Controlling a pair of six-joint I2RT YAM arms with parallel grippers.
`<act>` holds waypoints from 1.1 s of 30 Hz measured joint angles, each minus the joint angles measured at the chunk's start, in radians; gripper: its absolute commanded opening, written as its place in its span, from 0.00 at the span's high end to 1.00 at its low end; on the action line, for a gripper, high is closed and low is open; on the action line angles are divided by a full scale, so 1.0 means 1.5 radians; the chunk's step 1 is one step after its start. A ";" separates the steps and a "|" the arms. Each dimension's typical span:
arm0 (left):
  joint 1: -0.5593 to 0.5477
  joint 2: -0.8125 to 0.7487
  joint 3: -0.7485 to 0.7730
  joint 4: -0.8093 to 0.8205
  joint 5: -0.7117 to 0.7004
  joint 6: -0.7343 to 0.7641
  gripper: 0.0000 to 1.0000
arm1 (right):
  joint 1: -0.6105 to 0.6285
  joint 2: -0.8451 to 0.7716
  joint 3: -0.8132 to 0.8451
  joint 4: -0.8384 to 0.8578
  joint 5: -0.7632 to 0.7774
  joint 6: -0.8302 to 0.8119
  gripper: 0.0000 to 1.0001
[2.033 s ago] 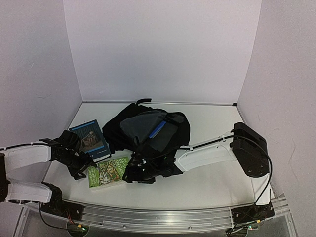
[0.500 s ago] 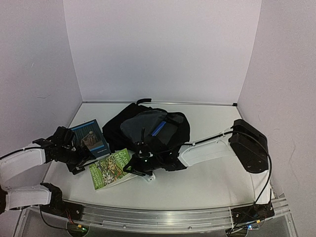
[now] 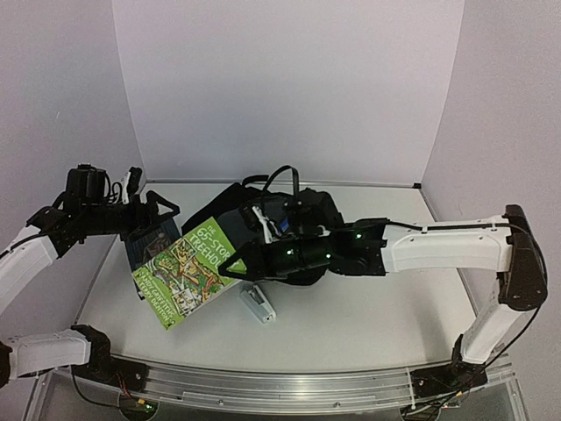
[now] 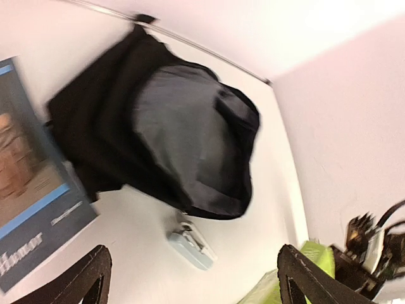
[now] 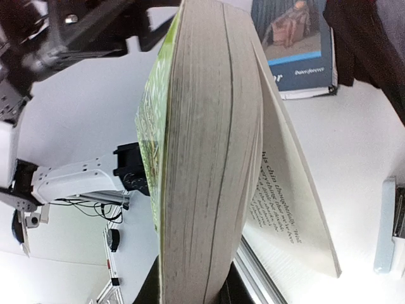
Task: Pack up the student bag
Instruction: Pick up the book from the center of the board.
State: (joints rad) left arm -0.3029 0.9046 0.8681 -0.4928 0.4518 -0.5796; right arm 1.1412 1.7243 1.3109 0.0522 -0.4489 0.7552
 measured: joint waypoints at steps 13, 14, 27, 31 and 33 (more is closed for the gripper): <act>-0.114 0.154 0.064 0.083 0.244 0.065 0.04 | -0.100 -0.075 -0.031 -0.070 -0.080 -0.101 1.00; -0.121 0.155 0.064 0.085 0.248 0.066 0.04 | -0.107 -0.077 -0.036 -0.071 -0.083 -0.103 1.00; -0.134 0.227 0.089 0.085 0.281 0.074 0.03 | -0.139 -0.132 -0.060 -0.076 -0.117 -0.115 1.00; -0.142 0.231 0.089 0.088 0.291 0.074 0.28 | -0.141 -0.137 -0.060 -0.076 -0.126 -0.116 1.00; -0.144 0.231 0.089 0.093 0.299 0.069 0.48 | -0.144 -0.137 -0.062 -0.075 -0.129 -0.117 1.00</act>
State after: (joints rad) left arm -0.5186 1.2510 1.0012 -0.3531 0.9003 -0.4759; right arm 0.9250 1.5181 1.2187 -0.0601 -0.6417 0.5793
